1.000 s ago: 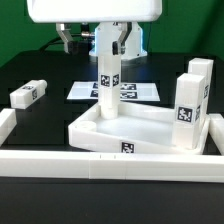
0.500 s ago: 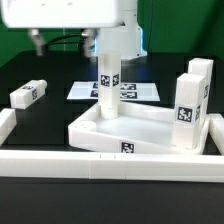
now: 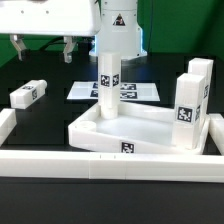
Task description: Assemble desk
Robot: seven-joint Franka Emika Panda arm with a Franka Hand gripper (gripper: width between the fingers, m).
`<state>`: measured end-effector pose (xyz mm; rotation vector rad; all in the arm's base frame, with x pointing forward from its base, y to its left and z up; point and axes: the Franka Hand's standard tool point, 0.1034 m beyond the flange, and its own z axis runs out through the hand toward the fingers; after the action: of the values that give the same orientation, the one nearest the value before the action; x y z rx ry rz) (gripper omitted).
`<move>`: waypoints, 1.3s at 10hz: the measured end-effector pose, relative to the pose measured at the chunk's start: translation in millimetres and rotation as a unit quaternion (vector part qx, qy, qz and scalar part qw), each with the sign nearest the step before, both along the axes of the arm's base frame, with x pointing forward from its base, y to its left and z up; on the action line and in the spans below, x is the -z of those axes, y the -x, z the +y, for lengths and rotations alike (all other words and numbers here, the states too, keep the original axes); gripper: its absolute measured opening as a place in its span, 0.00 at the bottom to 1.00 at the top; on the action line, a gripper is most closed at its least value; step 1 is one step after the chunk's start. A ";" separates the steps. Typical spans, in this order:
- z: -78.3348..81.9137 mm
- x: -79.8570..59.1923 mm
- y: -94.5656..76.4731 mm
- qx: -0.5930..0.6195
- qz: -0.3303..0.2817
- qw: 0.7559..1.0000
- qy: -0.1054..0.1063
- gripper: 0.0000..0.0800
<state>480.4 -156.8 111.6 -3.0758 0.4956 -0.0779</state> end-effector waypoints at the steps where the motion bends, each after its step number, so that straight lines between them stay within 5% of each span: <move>1: -11.6 7.8 6.9 -0.015 0.002 1.000 0.005 0.81; 4: -54.1 24.9 22.0 -0.014 0.019 1.000 0.019 0.81; 9: -53.1 30.7 24.2 -0.018 0.038 0.999 0.008 0.81; 12: -70.2 45.9 32.5 -0.009 0.125 0.992 -0.029 0.81; 13: -63.5 45.5 35.7 -0.010 0.160 0.986 -0.049 0.81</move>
Offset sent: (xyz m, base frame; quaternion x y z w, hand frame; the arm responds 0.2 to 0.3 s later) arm -0.0093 -0.0592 -0.0035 -0.0191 -0.0019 -0.0353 0.9992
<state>444.6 -220.3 66.1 -3.0034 0.4621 0.4336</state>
